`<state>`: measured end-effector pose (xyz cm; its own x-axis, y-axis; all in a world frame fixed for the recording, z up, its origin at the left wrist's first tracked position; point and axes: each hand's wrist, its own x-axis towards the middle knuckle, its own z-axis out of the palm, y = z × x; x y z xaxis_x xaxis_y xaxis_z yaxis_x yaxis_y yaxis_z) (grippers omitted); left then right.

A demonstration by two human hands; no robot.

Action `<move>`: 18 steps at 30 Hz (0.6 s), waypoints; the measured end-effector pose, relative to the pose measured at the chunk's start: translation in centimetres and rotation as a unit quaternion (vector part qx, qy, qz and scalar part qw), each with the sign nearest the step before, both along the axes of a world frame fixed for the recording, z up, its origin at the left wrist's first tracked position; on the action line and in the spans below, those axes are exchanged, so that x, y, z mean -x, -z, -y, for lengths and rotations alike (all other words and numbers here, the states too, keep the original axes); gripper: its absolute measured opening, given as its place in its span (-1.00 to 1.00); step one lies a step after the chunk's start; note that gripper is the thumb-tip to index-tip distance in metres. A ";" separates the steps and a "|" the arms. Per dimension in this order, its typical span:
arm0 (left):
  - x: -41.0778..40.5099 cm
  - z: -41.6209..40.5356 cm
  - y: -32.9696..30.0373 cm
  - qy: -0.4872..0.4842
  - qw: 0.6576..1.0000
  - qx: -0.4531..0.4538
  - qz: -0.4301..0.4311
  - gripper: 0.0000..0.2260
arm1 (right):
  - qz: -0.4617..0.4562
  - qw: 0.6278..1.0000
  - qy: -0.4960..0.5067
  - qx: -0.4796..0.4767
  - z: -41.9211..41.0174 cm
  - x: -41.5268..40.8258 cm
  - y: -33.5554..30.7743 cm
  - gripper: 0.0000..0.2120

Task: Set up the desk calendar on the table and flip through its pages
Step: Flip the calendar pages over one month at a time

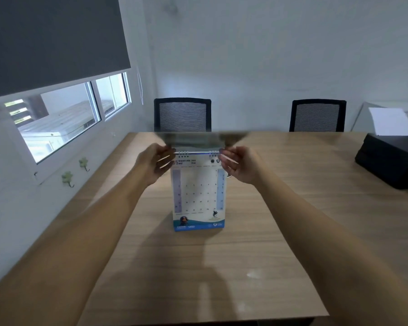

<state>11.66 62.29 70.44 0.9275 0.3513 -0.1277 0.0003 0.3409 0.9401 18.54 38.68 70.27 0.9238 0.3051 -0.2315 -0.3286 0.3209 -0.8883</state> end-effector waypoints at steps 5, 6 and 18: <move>-2.5 1.2 -0.7 -0.024 0.954 -0.296 -0.040 -0.65 | 0.163 0.965 0.004 0.205 -2.5 -0.6 -0.8 -0.63; -2.9 1.1 -0.5 -0.027 0.928 -0.370 -0.035 -0.64 | 0.220 0.937 -0.003 0.272 -2.9 -0.6 -0.7 -0.60; -5.0 -0.6 3.4 0.091 0.739 -0.663 -0.073 -0.43 | 0.352 0.668 -0.119 0.645 -3.9 -2.2 2.9 -0.44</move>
